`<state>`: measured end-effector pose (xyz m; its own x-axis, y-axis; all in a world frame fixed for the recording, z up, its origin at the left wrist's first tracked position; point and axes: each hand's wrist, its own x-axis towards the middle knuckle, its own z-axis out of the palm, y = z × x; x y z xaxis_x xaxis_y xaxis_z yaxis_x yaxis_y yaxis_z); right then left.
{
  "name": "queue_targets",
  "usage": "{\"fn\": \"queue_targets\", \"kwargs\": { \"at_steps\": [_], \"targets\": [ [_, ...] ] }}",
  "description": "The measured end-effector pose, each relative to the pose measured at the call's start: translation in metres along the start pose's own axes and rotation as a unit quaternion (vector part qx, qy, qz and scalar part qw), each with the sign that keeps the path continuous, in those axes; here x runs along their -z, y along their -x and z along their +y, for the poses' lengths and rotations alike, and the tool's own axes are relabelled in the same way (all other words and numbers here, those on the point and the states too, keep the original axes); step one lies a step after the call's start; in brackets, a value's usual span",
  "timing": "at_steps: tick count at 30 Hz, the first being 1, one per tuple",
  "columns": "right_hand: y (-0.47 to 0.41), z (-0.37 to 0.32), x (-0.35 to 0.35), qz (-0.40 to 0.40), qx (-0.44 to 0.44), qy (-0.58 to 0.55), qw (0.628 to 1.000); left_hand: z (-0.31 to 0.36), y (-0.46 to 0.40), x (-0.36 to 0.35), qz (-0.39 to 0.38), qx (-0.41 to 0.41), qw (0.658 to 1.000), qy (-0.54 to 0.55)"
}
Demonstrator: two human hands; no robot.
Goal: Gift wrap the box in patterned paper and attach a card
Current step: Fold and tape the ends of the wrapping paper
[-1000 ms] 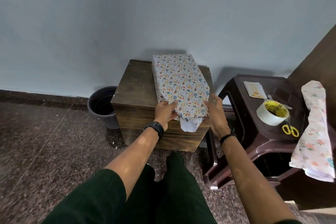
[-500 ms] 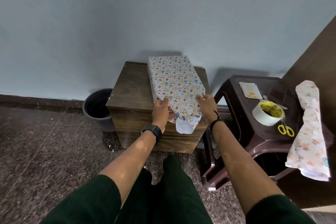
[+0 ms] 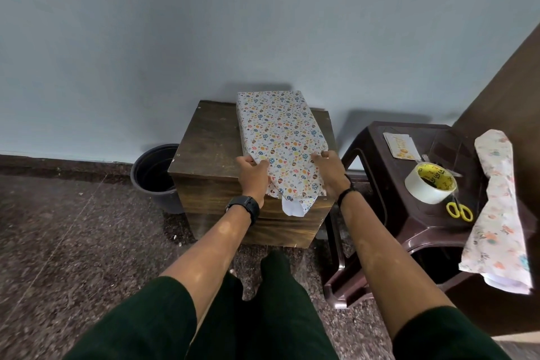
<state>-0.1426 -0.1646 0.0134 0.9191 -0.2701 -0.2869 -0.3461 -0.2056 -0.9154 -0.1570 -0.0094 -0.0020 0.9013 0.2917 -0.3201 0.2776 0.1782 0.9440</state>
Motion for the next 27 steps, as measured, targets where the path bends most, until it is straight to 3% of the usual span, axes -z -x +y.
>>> {"fn": "queue_targets", "kwargs": {
  "at_steps": [6,11,15,20,27],
  "targets": [
    [0.003,0.003,-0.007,-0.026,0.007,0.038,0.999,0.0,-0.004,0.0,-0.021,0.009,1.0,-0.006],
    [0.0,0.002,0.005,-0.086,-0.056,-0.044,0.994,0.001,-0.005,0.002,-0.028,0.017,0.999,0.0],
    [-0.002,-0.002,0.008,-0.062,-0.066,-0.088,0.992,0.001,-0.009,0.005,-0.032,0.021,0.999,0.003],
    [-0.027,0.016,0.0,-0.005,-0.051,-0.036,0.998,0.001,-0.014,0.008,-0.029,0.025,0.999,-0.01],
    [0.0,-0.008,-0.004,-0.001,-0.021,-0.013,1.0,0.001,-0.015,0.011,-0.046,0.02,0.998,-0.022]
  ]
}}
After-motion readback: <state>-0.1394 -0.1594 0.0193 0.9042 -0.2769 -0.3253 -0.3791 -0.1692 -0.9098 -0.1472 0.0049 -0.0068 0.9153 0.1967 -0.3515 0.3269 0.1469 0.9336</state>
